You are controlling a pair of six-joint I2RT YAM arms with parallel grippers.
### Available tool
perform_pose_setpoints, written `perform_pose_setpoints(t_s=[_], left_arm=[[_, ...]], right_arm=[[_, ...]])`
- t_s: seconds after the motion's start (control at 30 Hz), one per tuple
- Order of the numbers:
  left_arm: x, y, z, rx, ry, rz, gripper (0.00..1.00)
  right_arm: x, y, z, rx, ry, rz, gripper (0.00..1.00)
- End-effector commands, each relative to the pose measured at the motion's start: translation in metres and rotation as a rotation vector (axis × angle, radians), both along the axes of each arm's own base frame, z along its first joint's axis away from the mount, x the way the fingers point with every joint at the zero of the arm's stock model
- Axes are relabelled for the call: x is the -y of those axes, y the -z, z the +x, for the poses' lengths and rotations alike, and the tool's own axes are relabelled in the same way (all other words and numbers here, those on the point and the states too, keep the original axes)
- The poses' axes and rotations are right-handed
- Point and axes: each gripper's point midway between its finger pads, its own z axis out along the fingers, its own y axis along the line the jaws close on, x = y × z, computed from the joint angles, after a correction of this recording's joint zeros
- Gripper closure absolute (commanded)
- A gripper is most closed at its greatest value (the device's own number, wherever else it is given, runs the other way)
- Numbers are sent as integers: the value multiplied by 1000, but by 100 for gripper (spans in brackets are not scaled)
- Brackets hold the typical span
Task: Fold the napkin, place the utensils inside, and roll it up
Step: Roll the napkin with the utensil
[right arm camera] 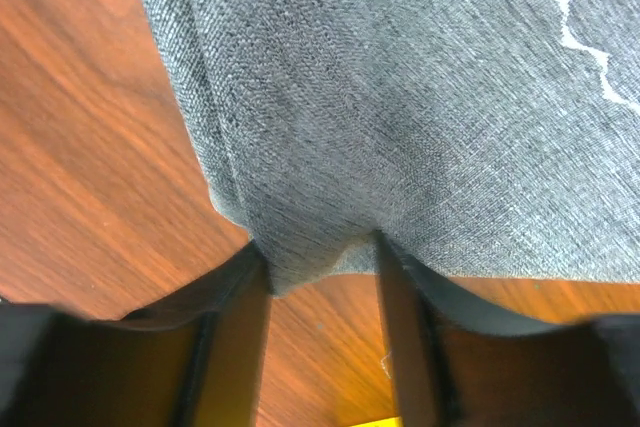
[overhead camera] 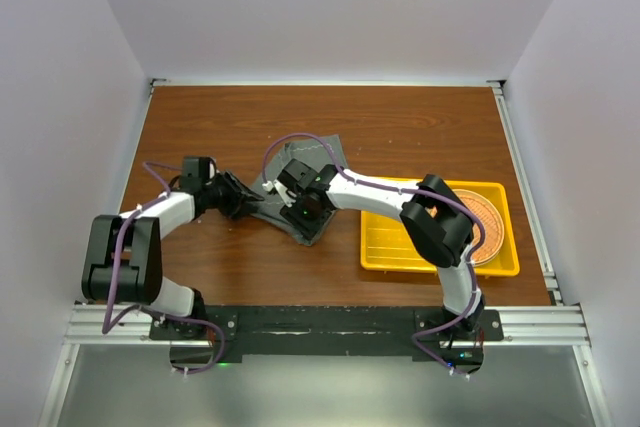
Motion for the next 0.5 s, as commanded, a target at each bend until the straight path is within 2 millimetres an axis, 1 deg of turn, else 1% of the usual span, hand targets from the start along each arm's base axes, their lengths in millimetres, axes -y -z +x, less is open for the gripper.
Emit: perform_pose_setpoints(t_s=[0.0, 0.07, 0.13, 0.17, 0.23, 0.3, 0.33, 0.37, 0.4, 0.43, 0.47], left_arm=[[-9, -7, 17, 52, 22, 75, 58], [-11, -8, 22, 66, 29, 96, 59], [-13, -10, 22, 68, 34, 111, 61], [-15, -12, 25, 80, 39, 126, 62], [-18, -16, 25, 89, 45, 150, 64], [-19, -21, 24, 97, 51, 160, 64], [-19, -25, 24, 109, 60, 168, 64], [-20, -31, 27, 124, 62, 173, 64], [-20, -34, 24, 121, 65, 177, 63], [-21, -42, 25, 143, 64, 180, 62], [-21, -44, 23, 148, 62, 184, 62]], right_arm=[[-4, -14, 13, 75, -1, 18, 66], [-5, -13, 14, 81, -31, 17, 74], [-4, -12, 14, 82, -29, 10, 76], [-4, -12, 13, 89, -29, 5, 80], [-3, -15, 14, 103, -25, -1, 81], [-3, -18, 13, 99, -23, 2, 75], [-4, -22, 12, 97, -23, 7, 65], [-7, -29, 12, 101, -23, 21, 59], [-6, -32, 11, 97, -21, 15, 53], [-8, -38, 10, 102, -26, 24, 46], [-13, -49, 11, 117, -30, 47, 43]])
